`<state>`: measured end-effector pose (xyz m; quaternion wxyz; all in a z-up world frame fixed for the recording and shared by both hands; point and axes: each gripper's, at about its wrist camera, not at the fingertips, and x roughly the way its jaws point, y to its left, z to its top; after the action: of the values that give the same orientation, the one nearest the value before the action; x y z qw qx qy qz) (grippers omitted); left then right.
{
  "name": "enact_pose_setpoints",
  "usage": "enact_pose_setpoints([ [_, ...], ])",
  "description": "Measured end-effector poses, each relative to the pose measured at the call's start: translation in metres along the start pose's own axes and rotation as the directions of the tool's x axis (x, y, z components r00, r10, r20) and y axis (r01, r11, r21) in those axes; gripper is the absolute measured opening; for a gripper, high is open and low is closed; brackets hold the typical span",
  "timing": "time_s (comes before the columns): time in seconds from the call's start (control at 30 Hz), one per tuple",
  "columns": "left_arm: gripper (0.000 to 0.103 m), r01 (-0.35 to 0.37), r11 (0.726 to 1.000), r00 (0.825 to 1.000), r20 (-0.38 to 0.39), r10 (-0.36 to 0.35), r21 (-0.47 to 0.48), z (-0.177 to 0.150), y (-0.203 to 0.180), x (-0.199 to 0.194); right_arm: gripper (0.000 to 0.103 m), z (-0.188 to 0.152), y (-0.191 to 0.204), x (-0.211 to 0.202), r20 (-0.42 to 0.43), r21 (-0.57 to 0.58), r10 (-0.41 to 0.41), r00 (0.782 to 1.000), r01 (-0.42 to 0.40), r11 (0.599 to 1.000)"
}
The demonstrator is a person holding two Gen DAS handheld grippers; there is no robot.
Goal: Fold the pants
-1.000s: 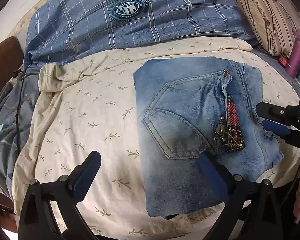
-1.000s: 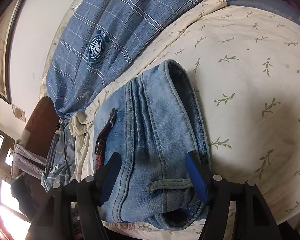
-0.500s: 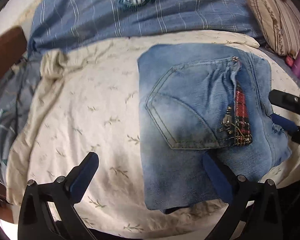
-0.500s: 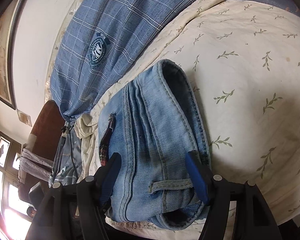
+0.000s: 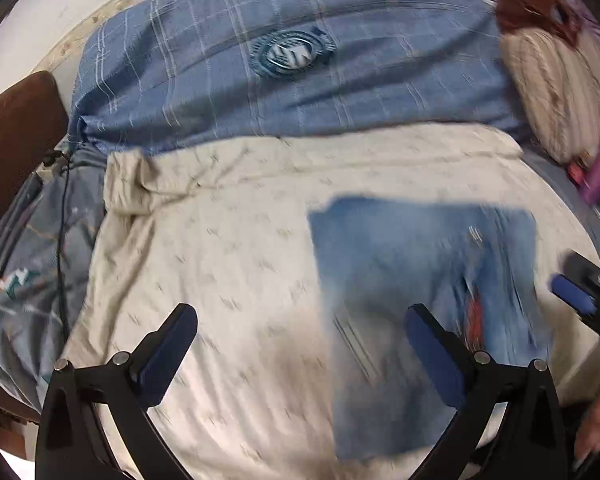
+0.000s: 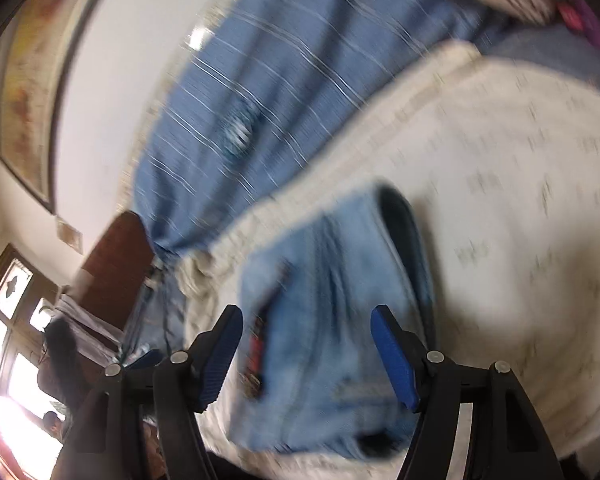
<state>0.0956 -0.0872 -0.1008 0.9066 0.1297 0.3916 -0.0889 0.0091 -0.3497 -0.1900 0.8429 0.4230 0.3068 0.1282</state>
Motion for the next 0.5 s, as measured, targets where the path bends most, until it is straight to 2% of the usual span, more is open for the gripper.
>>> enact_pose_setpoints([
  [0.1, 0.103, -0.016, 1.000, 1.000, 0.001, 0.016, -0.007, 0.030, 0.003, 0.020, 0.070, 0.016, 0.014, 0.007, 0.028, -0.042, 0.010, 1.000, -0.008, 0.999],
  [0.17, 0.103, -0.015, 1.000, 0.999, -0.038, 0.015, 0.000, 0.043, -0.001, 0.042, 0.070, 0.025, 0.013, 0.016, 0.033, -0.020, 0.023, 0.999, -0.022, 1.000],
  [0.27, 0.103, -0.009, 1.000, 0.997, -0.081, 0.008, -0.012, 0.050, -0.009, 0.074, 0.070, 0.034, 0.009, 0.034, 0.011, 0.017, 0.037, 0.999, -0.037, 0.999],
  [0.37, 0.103, -0.006, 1.000, 0.996, -0.091, 0.006, 0.000, 0.053, -0.021, 0.090, 0.070, 0.039, 0.007, 0.051, -0.019, 0.038, 0.053, 0.998, -0.052, 0.998],
  [0.5, 0.103, -0.033, 0.999, 0.987, -0.155, 0.035, 0.014, 0.048, -0.029, 0.118, 0.070, 0.043, -0.004, 0.071, -0.069, 0.069, 0.018, 0.997, -0.013, 0.998],
])
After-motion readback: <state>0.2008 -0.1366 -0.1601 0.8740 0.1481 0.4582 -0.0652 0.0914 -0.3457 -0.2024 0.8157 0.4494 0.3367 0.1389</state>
